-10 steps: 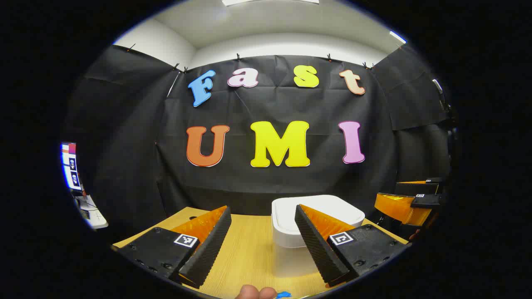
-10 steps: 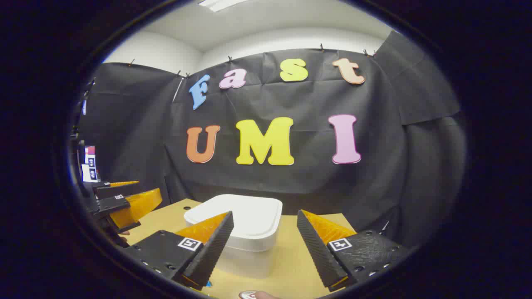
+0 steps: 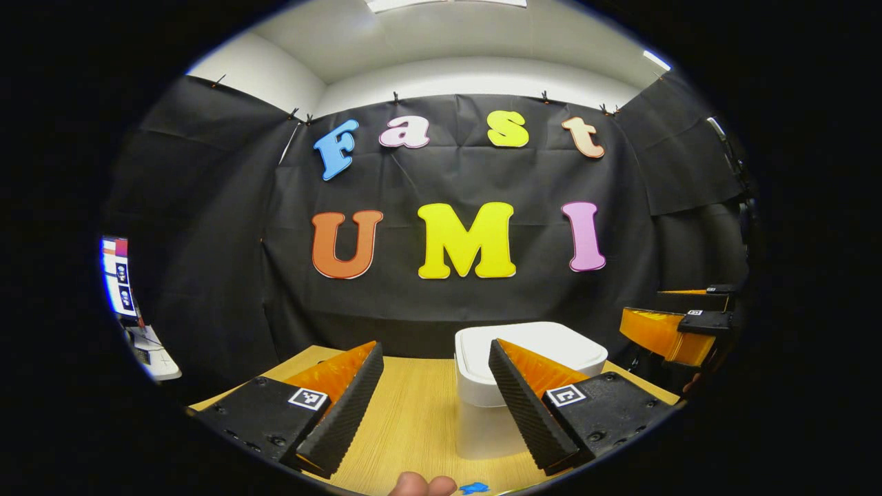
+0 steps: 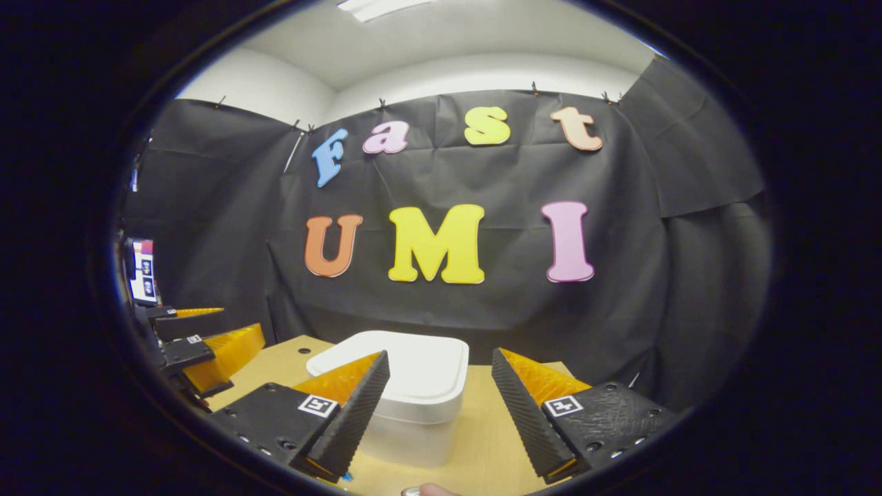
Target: Press the lid of the desktop garbage bin to open it, pick up the crumpled paper on the desktop and throw it into the bin, then pick up the pop can on the desktop and drop it into the bin, and finally close the garbage bin lid.
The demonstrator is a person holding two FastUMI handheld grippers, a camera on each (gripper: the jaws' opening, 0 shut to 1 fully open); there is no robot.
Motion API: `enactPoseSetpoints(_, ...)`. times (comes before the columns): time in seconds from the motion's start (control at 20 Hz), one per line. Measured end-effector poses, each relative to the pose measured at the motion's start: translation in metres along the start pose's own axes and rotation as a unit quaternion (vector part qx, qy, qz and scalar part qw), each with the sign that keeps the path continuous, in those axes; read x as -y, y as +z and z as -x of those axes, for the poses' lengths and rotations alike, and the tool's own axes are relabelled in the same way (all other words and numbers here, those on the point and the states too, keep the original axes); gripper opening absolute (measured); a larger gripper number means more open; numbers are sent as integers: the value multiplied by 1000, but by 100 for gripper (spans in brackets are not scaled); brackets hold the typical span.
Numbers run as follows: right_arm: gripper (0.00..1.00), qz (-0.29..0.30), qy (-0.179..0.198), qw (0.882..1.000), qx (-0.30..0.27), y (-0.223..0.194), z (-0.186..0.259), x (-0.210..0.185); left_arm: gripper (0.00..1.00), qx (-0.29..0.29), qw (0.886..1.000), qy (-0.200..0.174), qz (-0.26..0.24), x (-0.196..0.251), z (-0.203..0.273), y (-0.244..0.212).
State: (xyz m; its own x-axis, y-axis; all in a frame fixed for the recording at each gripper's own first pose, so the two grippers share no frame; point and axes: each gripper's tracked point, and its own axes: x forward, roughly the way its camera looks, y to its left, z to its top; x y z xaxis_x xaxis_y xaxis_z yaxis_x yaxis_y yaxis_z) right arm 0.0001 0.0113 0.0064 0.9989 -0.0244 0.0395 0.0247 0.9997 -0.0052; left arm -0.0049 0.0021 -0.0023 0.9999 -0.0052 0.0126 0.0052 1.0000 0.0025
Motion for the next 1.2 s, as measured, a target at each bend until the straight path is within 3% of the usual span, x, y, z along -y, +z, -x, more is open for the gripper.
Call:
enactPoseSetpoints(0.4,93,8,12,1000,-2,-4,-6,-13,99,1,1000,-13,-7,8,3,-3)
enactPoseSetpoints(0.5,81,7,17,1000,-3,-6,-7,-17,99,-1,1000,-13,-5,6,4,-4)
enactPoseSetpoints(0.6,82,2,21,1000,-4,-5,-10,-22,99,-1,1000,-11,-3,4,3,-5)
enactPoseSetpoints(0.75,55,-12,38,999,-6,-8,-16,-28,99,-5,1000,-8,-2,1,3,-10)
enactPoseSetpoints(0.9,55,-1,38,999,-7,-9,-25,-29,99,-8,1000,-5,-6,-3,3,-14)
enactPoseSetpoints(0.95,30,-6,46,999,-6,-11,-26,-32,99,-9,1000,-4,-6,-3,3,-16)
enactPoseSetpoints(1.0,17,-8,62,998,-8,-12,-33,-38,99,-11,1000,-4,-6,-3,4,-17)
enactPoseSetpoints(1.05,24,-7,80,997,-12,-14,-32,-49,99,-12,1000,-5,-5,-3,4,-18)
enactPoseSetpoints(1.2,7,2,76,996,-38,-23,-51,-41,99,-15,1000,-3,-7,-5,2,-22)
